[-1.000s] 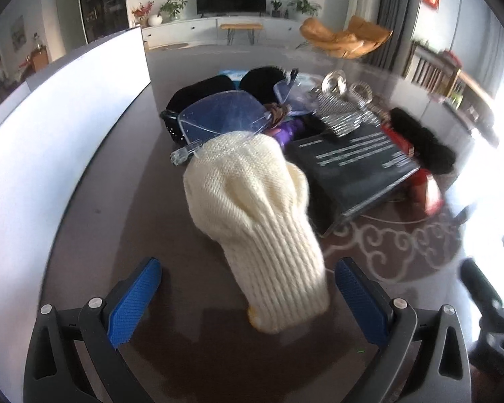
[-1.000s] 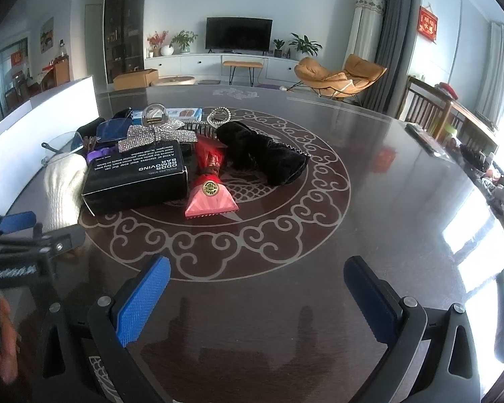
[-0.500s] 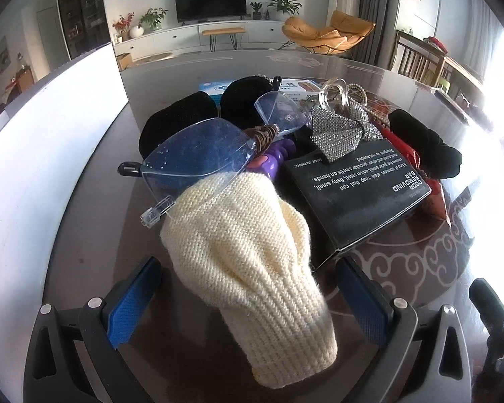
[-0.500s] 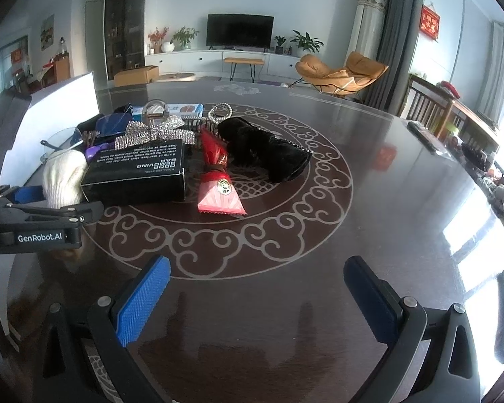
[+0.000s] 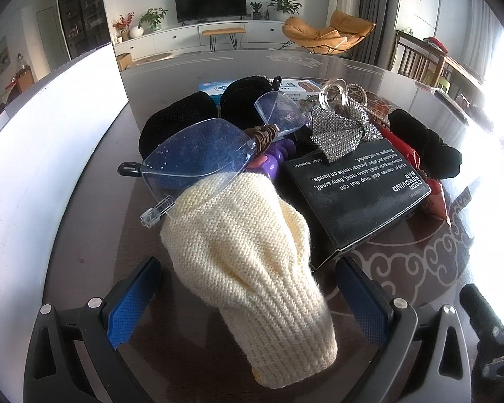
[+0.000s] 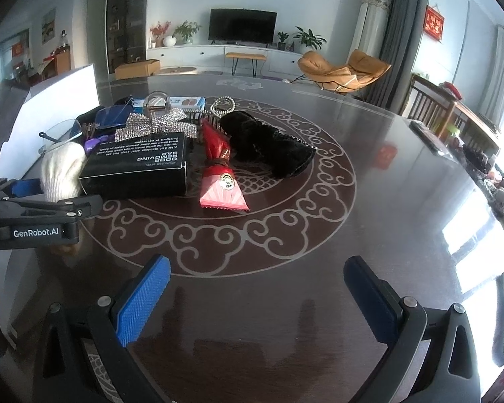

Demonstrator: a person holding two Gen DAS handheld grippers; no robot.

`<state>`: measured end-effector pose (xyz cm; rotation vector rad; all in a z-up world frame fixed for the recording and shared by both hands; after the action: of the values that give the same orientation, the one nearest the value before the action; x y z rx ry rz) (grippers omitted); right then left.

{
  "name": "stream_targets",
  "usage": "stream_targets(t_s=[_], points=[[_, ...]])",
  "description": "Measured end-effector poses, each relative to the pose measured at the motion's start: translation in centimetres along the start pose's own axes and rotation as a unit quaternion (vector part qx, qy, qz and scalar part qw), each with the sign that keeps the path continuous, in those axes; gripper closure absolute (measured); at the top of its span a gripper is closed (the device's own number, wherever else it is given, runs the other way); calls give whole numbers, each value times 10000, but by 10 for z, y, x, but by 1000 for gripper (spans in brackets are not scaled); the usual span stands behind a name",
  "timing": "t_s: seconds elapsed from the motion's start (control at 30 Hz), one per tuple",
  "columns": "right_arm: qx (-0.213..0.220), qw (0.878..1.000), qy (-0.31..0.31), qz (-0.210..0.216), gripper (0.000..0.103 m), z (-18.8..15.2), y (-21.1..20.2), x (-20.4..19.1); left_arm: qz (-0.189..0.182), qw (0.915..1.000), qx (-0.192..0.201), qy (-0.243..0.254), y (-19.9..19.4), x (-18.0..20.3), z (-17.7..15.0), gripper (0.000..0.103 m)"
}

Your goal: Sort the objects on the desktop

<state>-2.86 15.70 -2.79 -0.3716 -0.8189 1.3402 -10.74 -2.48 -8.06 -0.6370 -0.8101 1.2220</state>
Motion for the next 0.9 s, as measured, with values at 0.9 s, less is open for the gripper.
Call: stream_targets(t_s=[0.9], points=[[37, 10000, 29, -34, 0, 2, 3, 3, 2, 10000, 7, -1, 1, 0, -1, 0]])
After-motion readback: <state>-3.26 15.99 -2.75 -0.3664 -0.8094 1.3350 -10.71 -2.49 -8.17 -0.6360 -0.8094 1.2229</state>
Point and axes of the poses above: each gripper's, at about its wrist camera, not at the fingertips, and y roughly the way its jaws point, x to its right, z to its top, the point moved 5 cm from there along y, roughly the way its jaws point, and after that the axes turned 14 degrees about -z, right-handed, at the moved point
